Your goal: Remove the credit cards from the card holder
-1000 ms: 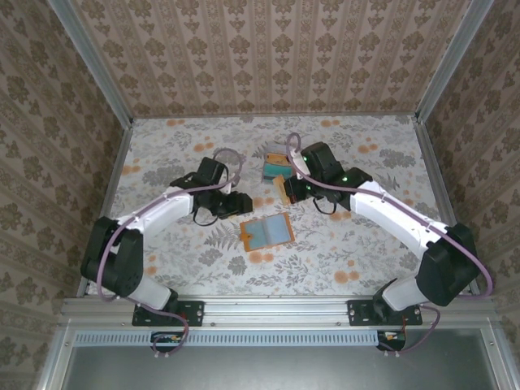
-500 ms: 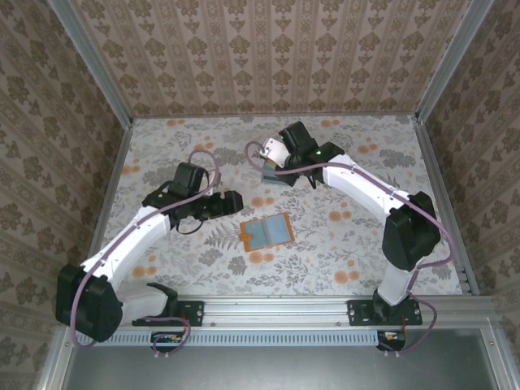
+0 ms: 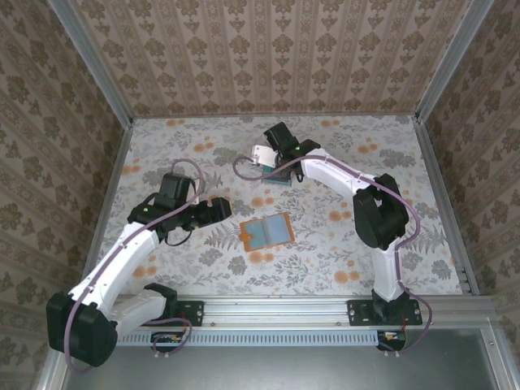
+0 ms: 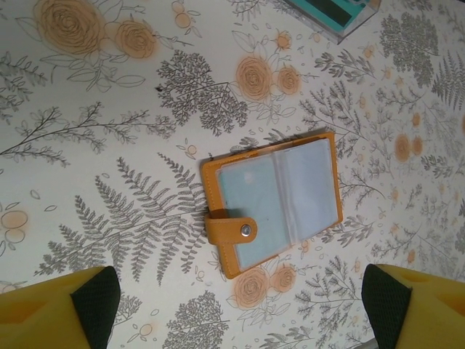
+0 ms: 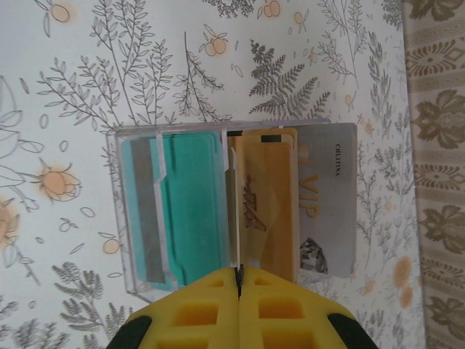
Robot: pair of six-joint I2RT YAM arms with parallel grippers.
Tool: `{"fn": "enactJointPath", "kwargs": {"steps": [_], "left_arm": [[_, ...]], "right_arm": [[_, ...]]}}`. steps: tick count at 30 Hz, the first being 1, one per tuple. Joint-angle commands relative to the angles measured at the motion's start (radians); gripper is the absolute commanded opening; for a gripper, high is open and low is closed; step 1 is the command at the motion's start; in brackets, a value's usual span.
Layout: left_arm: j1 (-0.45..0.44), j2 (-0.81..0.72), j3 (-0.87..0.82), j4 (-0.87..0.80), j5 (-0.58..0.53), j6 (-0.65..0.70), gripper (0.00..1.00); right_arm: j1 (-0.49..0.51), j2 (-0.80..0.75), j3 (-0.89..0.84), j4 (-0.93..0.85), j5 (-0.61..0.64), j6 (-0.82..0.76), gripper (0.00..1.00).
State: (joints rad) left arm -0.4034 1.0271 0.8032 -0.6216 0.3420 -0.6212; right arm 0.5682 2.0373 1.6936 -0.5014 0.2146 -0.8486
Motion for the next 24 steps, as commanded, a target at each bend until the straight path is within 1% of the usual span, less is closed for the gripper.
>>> {"fn": "enactJointPath", "kwargs": {"steps": [1, 15, 16, 18, 19, 20, 21, 22, 24], "left_arm": [[0.012, -0.021, -0.018, -0.036, -0.012, -0.015, 0.90], [0.034, -0.027, -0.032, -0.049, -0.003, -0.010, 0.91], [0.034, -0.031, -0.033, -0.052, -0.003, -0.011, 0.91], [0.037, -0.040, -0.038, -0.053, -0.003, -0.012, 0.91], [0.038, -0.044, -0.039, -0.055, -0.003, -0.011, 0.91], [0.039, -0.046, -0.040, -0.056, -0.003, -0.012, 0.91], [0.041, -0.050, -0.041, -0.056, -0.004, -0.014, 0.91], [0.043, -0.051, -0.043, -0.056, -0.005, -0.014, 0.91], [0.044, -0.056, -0.045, -0.056, -0.005, -0.013, 0.91]], "right_arm": [[-0.008, 0.027, 0.040, 0.041, 0.037, -0.062, 0.00], [-0.039, 0.124, 0.078, 0.057, 0.014, -0.034, 0.00], [-0.039, 0.132, 0.081, 0.071, 0.025, -0.026, 0.03], [-0.043, 0.143, 0.090, 0.096, 0.051, -0.012, 0.05], [-0.047, 0.149, 0.094, 0.119, 0.075, -0.002, 0.08], [-0.049, 0.154, 0.094, 0.143, 0.100, 0.002, 0.16], [-0.053, 0.159, 0.094, 0.173, 0.137, 0.009, 0.37], [-0.057, 0.162, 0.094, 0.195, 0.161, 0.014, 0.48], [-0.063, 0.158, 0.094, 0.204, 0.170, 0.025, 0.49]]}}
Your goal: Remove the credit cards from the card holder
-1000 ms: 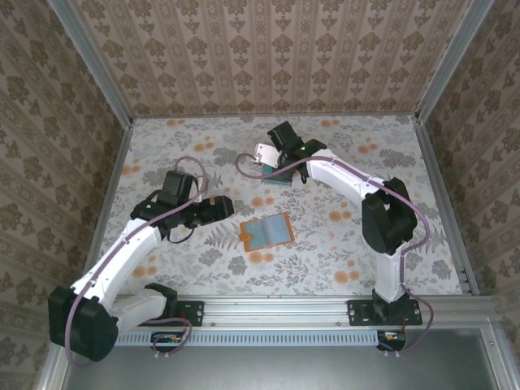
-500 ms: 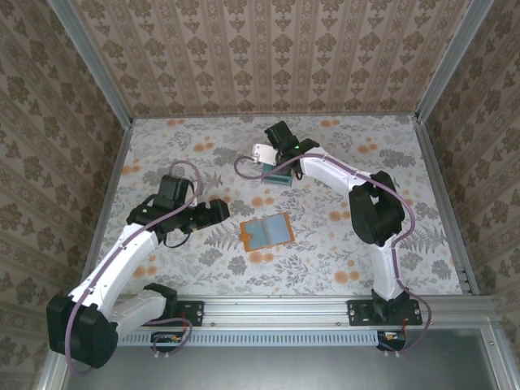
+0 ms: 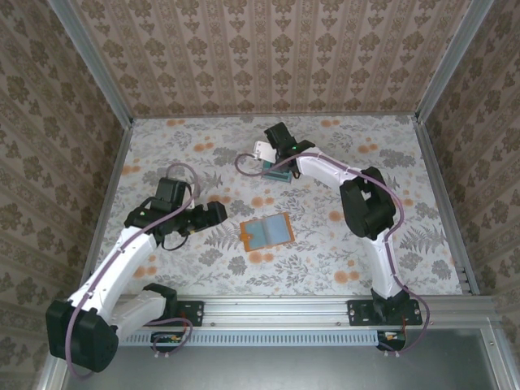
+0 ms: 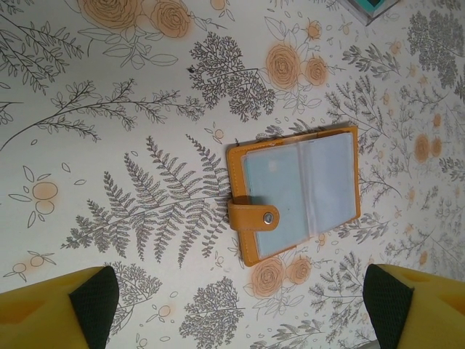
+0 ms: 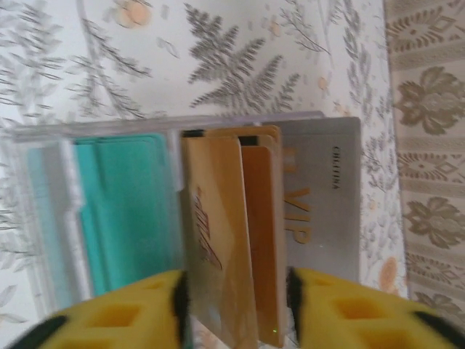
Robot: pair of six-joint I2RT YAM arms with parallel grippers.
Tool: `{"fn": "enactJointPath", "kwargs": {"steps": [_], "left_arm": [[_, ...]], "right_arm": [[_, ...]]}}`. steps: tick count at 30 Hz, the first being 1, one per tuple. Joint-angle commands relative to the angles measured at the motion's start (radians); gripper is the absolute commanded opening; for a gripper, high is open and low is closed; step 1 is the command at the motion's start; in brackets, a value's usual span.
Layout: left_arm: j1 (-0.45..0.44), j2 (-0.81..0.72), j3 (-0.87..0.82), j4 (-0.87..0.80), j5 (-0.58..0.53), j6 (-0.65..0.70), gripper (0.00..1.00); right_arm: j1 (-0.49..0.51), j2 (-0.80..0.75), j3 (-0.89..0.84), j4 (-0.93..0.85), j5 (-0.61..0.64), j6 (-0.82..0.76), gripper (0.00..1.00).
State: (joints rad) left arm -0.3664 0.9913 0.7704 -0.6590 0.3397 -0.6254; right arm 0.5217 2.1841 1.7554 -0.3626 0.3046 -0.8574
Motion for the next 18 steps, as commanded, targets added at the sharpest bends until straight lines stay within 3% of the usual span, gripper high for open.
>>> {"fn": "enactJointPath", "kwargs": {"steps": [1, 11, 13, 18], "left_arm": [[0.007, -0.020, -0.013, -0.017, -0.001, -0.009, 0.91], [0.009, -0.004, -0.024, 0.022, 0.018, -0.016, 0.92], [0.009, 0.006, -0.031, 0.041, 0.030, -0.020, 1.00], [-0.007, 0.021, -0.058, 0.105, 0.053, -0.046, 1.00]], "right_arm": [[-0.018, 0.008, 0.032, 0.069, 0.086, 0.044, 0.50], [-0.021, -0.095, -0.002, 0.048, 0.080, 0.202, 0.46], [-0.022, -0.134, -0.011, 0.016, 0.058, 0.272, 0.45], [-0.021, -0.264, -0.075, -0.074, -0.047, 0.491, 0.43]]}}
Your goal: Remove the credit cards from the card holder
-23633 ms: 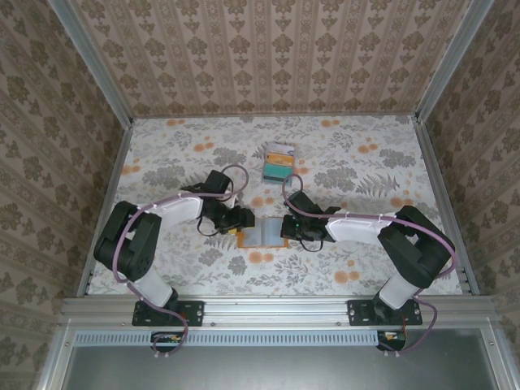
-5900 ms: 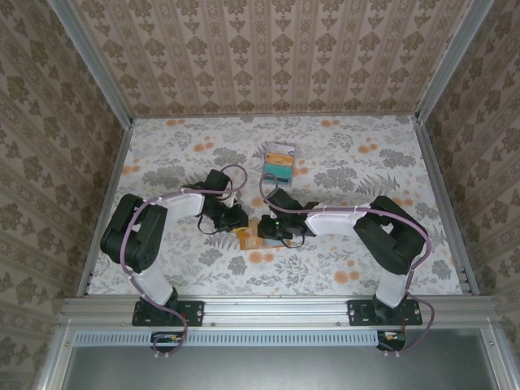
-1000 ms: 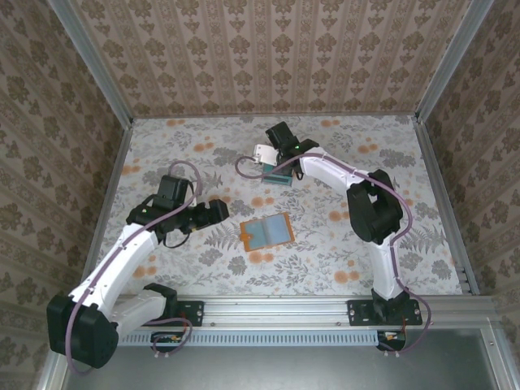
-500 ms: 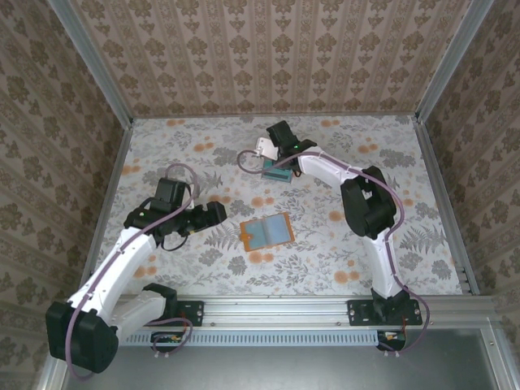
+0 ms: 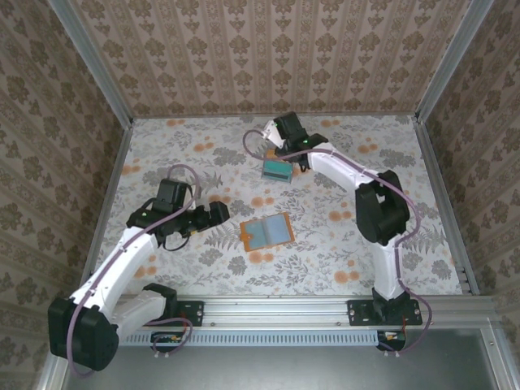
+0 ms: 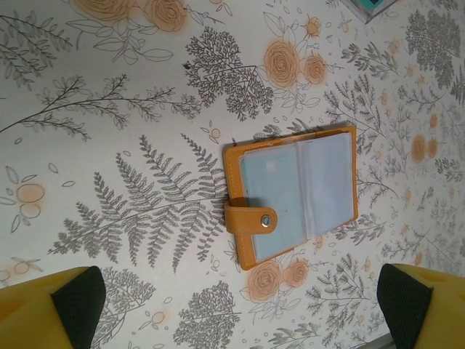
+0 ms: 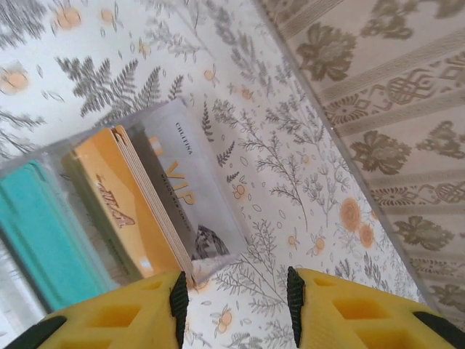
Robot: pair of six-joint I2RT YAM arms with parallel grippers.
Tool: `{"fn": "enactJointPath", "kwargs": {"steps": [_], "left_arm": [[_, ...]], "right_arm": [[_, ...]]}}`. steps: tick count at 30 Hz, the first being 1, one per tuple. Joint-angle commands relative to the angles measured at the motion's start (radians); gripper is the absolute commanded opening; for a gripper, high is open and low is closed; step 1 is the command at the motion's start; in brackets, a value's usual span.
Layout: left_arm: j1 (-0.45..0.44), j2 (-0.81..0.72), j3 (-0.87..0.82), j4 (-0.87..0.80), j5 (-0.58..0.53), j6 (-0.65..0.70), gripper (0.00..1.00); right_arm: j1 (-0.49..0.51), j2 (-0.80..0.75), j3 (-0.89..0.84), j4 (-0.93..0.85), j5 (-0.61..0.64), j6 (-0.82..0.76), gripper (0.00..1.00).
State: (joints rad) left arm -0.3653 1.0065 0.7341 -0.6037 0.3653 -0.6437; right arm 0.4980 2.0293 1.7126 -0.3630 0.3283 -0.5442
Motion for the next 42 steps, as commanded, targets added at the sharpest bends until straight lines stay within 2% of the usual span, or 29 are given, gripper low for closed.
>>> {"fn": "enactJointPath", "kwargs": {"steps": [1, 5, 10, 15, 21, 25, 42], "left_arm": [[-0.023, 0.007, -0.024, 0.055, 0.008, -0.038, 1.00], [-0.085, 0.005, -0.057, 0.124, -0.053, -0.095, 1.00], [-0.231, 0.031, -0.083, 0.198, -0.148, -0.207, 0.97], [-0.311, 0.107, -0.102, 0.305, -0.147, -0.310, 0.91], [-0.323, 0.230, -0.101, 0.438, -0.108, -0.350, 0.72], [-0.321, 0.328, -0.049, 0.444, -0.090, -0.315, 0.66], [-0.273, 0.473, -0.006, 0.457, -0.040, -0.244, 0.63]], "right_arm": [[0.002, -0.143, -0.058, -0.085, -0.105, 0.230, 0.42], [0.007, -0.269, -0.198, -0.092, -0.190, 0.457, 0.41], [0.018, -0.400, -0.385, -0.117, -0.278, 0.656, 0.37], [0.024, -0.504, -0.562, -0.127, -0.394, 0.813, 0.29], [0.038, -0.573, -0.801, 0.011, -0.537, 1.014, 0.20], [0.073, -0.540, -0.874, 0.090, -0.587, 1.095, 0.13], [0.144, -0.350, -0.911, 0.176, -0.529, 1.144, 0.11]]}}
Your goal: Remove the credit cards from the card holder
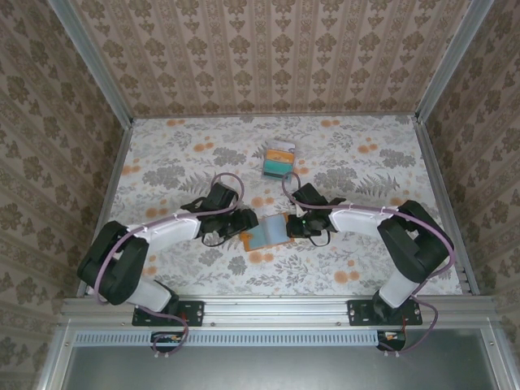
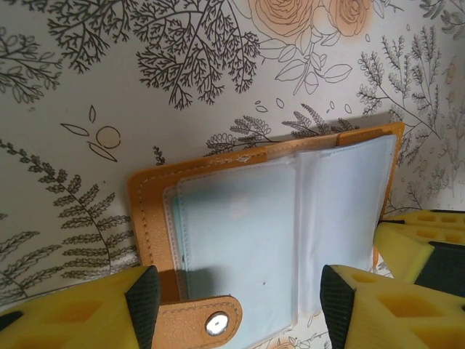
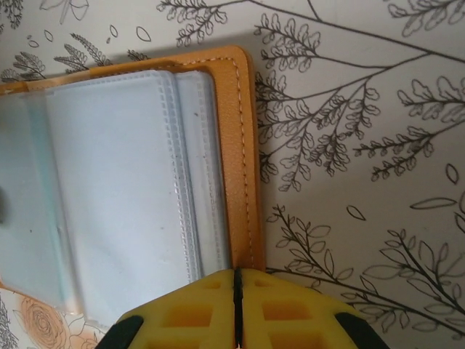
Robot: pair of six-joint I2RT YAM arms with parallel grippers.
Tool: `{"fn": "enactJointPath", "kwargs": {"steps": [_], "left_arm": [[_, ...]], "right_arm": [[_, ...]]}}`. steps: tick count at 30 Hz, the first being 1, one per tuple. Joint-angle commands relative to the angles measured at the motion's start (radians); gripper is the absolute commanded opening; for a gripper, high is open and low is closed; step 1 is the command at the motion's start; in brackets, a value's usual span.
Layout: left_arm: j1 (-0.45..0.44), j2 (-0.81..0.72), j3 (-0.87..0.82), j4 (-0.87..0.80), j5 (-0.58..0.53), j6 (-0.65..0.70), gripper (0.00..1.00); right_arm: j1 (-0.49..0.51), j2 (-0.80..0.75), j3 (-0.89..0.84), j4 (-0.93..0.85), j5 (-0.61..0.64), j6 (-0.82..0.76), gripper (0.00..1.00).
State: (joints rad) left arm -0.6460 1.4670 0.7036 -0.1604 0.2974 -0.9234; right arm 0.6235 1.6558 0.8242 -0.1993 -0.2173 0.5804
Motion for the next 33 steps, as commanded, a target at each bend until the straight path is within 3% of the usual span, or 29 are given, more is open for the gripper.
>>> {"fn": "enactJointPath", "kwargs": {"steps": [1, 11, 19, 33], "left_arm": [[0.008, 0.016, 0.027, 0.015, 0.031, 0.039, 0.63], [0.008, 0.050, 0.042, -0.029, 0.025, 0.073, 0.57], [-0.001, -0.021, 0.021, -0.084, -0.032, 0.072, 0.56], [-0.024, 0.072, 0.056, -0.153, -0.049, 0.075, 0.54]], "right_arm": [[0.023, 0.025, -0.027, 0.019, 0.018, 0.028, 0.11], [0.054, 0.024, -0.054, 0.047, 0.037, 0.074, 0.11], [0.058, 0.021, -0.066, 0.046, 0.042, 0.090, 0.10], [0.068, 0.019, -0.068, 0.048, 0.044, 0.096, 0.10]]}}
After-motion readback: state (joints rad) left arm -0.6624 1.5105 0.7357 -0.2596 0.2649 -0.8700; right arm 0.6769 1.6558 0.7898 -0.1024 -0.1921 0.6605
